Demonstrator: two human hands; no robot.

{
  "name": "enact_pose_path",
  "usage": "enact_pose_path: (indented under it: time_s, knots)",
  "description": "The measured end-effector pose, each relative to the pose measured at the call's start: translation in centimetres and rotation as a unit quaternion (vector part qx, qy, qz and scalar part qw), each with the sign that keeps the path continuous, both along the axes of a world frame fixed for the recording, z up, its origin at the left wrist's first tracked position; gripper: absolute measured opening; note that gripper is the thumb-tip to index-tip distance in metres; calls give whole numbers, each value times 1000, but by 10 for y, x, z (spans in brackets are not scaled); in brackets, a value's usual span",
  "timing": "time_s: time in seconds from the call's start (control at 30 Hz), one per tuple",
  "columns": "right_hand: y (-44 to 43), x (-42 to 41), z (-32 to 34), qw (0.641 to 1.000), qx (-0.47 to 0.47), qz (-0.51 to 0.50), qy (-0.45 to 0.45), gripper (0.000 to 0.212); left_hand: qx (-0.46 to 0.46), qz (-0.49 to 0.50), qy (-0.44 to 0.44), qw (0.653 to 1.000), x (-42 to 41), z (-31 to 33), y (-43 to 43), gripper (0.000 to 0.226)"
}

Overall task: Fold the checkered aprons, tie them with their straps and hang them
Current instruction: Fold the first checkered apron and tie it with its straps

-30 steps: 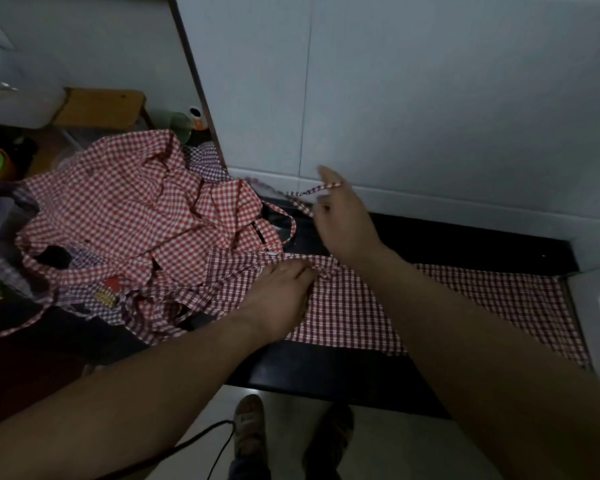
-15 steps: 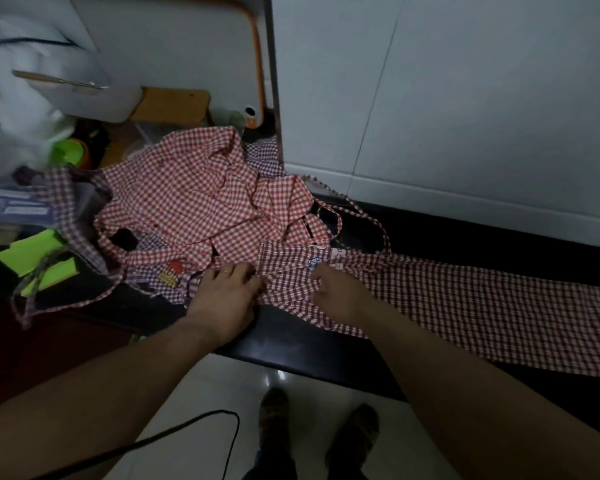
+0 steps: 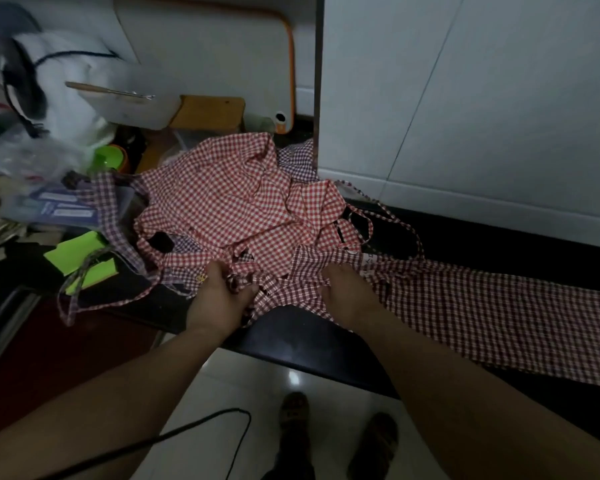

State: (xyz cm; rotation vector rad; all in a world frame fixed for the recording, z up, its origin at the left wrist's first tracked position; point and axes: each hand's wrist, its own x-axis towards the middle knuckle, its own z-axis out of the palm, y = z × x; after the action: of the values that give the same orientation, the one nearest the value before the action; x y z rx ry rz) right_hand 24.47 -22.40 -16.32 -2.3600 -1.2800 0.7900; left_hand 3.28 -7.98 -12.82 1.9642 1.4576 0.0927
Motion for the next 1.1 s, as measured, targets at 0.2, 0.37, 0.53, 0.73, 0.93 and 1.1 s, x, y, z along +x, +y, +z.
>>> enact_pose_path:
  time_s: [0.2,0.37,0.53,0.73,0.93,1.1]
  knots:
    - [-1,7,9,999,-16,-10,48,36,43,11,23,999,2,6,-14,35]
    - [-8,-4,32,998,44,-4,48,60,220,-43,90,971,18,40,-29,29]
    - [-5,-26,64,969,116,18,218,112,231,-105,20,967,81,75,-53,26]
    - [-11,3,59,855,182,-237,424,29,-132,-27,-202,970,123,71,-73,50]
    - [-58,44,32,845,108,-388,353,20,59,-297,-10,953,94,-5,-79,61]
    - [-79,34,39,961,199,-184,-63,50,132,-422,110,890,93,-36,-69,75]
